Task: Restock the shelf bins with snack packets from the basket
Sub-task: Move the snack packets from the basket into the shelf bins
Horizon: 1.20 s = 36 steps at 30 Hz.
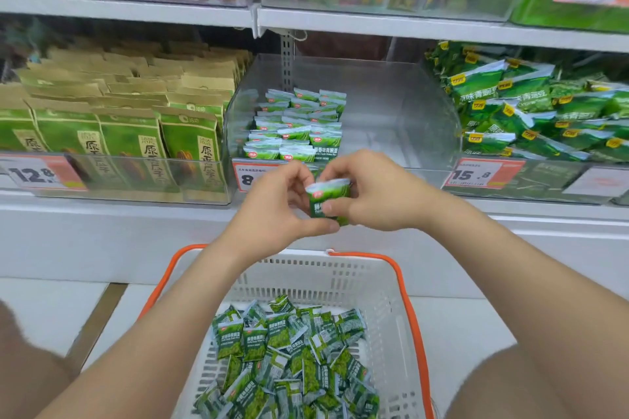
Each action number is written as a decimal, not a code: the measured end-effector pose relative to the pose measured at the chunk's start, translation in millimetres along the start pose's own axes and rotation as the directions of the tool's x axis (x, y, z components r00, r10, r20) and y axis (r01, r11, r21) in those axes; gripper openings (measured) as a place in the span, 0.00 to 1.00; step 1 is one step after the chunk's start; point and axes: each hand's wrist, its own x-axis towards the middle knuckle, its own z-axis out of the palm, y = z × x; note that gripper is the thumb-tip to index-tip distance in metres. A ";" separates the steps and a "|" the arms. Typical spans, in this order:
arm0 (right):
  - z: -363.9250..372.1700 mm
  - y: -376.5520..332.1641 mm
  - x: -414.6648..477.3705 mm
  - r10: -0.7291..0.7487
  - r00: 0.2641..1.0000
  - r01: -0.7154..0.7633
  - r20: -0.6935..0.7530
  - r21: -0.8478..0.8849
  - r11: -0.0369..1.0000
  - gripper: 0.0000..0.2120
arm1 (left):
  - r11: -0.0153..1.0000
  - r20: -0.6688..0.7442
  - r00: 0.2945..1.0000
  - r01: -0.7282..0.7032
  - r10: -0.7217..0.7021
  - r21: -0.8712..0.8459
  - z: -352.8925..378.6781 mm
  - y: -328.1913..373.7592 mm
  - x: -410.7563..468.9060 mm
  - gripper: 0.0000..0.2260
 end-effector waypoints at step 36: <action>-15.5 27.5 76.3 0.128 0.917 -0.187 -0.379 -0.124 0.974 0.05 | 0.601 -0.121 0.913 -0.153 0.390 0.784 -6.1 -13.0 17.2 0.19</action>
